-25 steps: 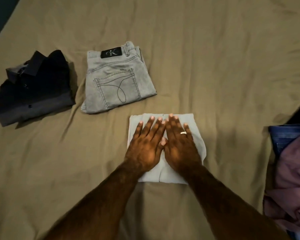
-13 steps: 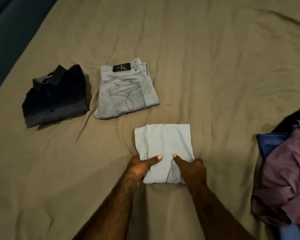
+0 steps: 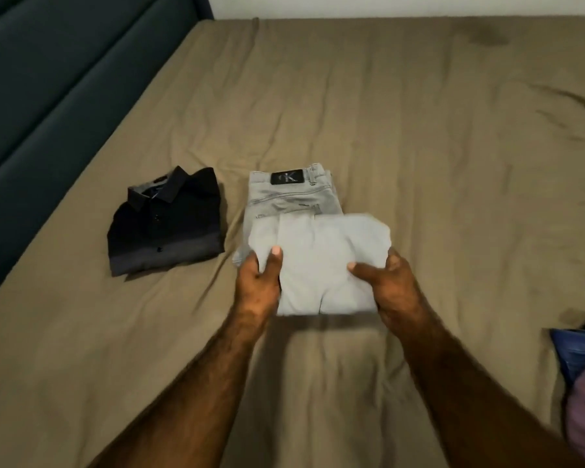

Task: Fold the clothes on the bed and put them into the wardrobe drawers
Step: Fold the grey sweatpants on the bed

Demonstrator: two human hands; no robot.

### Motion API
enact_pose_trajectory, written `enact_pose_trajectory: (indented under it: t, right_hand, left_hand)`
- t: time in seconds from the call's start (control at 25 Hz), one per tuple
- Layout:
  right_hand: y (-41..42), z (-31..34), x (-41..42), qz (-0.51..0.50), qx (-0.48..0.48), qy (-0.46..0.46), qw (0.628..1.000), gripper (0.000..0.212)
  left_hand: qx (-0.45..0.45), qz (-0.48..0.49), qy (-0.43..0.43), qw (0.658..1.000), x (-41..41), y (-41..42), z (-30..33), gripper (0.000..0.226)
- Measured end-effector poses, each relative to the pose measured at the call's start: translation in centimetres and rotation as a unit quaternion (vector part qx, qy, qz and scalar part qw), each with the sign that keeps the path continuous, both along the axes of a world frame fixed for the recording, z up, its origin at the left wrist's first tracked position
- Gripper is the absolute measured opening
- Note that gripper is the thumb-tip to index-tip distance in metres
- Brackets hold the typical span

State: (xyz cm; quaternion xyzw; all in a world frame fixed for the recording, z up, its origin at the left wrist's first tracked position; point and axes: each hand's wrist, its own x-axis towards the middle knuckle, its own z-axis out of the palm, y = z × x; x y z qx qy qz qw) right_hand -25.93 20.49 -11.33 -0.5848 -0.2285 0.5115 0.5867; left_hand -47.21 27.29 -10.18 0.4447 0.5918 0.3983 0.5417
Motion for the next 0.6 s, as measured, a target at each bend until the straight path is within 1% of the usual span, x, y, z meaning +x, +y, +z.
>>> enact_pose_trajectory:
  t: [0.08,0.12,0.16,0.2,0.24,0.28,0.32,0.36,0.4,0.44,0.48,0.52,0.56,0.6]
  right_hand:
    - [5.6,1.5,0.4,0.009,0.044,-0.023,0.999,0.061]
    - [8.6,1.8,0.4,0.012,0.050,-0.042,0.998,0.058]
    - [10.3,1.7,0.7,0.013,0.041,-0.064,0.997,0.057]
    - [12.6,1.0,0.6,0.012,0.010,-0.097,0.995,0.058]
    - [15.2,-0.6,0.2,0.019,-0.044,-0.152,0.987,0.059]
    - [15.8,-1.5,0.0,0.034,-0.130,-0.235,0.963,0.059]
    - [16.7,-2.8,-0.4,0.036,-0.223,-0.352,0.909,0.058]
    - [16.6,-3.6,-0.9,0.020,-0.270,-0.470,0.840,0.058]
    - [16.9,-4.9,-1.8,-0.005,-0.233,-0.587,0.775,0.059]
    - [17.9,-6.8,-2.7,-0.025,-0.136,-0.671,0.729,0.060]
    - [18.4,-7.9,-3.5,-0.030,-0.026,-0.715,0.698,0.059]
    - [19.4,-9.7,-4.1,-0.006,0.052,-0.733,0.678,0.058]
    - [20.2,-10.6,-4.3,0.037,0.086,-0.733,0.674,0.058]
    - [21.0,-12.0,-4.4,0.072,0.085,-0.727,0.677,0.059]
  left_hand:
    - [0.043,-0.004,0.014,0.999,-0.2,5.4,2.0,0.055]
    - [0.045,-0.002,0.020,0.999,-0.4,8.2,2.3,0.049]
    - [0.037,-0.002,0.037,0.999,-0.2,10.1,2.5,0.042]
    - [0.017,-0.001,0.079,0.997,-0.5,12.6,1.7,0.041]
    - [-0.026,-0.004,0.151,0.988,-0.8,15.5,0.2,0.046]
    - [-0.079,-0.010,0.254,0.964,-1.2,16.4,-0.6,0.054]
    - [-0.105,-0.020,0.362,0.926,-1.6,17.1,-1.8,0.061]
    - [-0.062,-0.039,0.439,0.896,-2.0,17.0,-2.7,0.062]
    - [0.052,-0.066,0.485,0.871,-2.5,17.1,-4.2,0.060]
    - [0.181,-0.110,0.493,0.844,-2.7,17.7,-6.2,0.059]
    - [0.288,-0.156,0.491,0.807,-2.6,17.9,-7.0,0.060]
    - [0.340,-0.207,0.488,0.777,-2.3,18.7,-8.2,0.063]
    - [0.342,-0.256,0.499,0.754,-1.7,19.2,-8.7,0.067]
    - [0.322,-0.292,0.521,0.734,-1.4,19.8,-9.6,0.070]
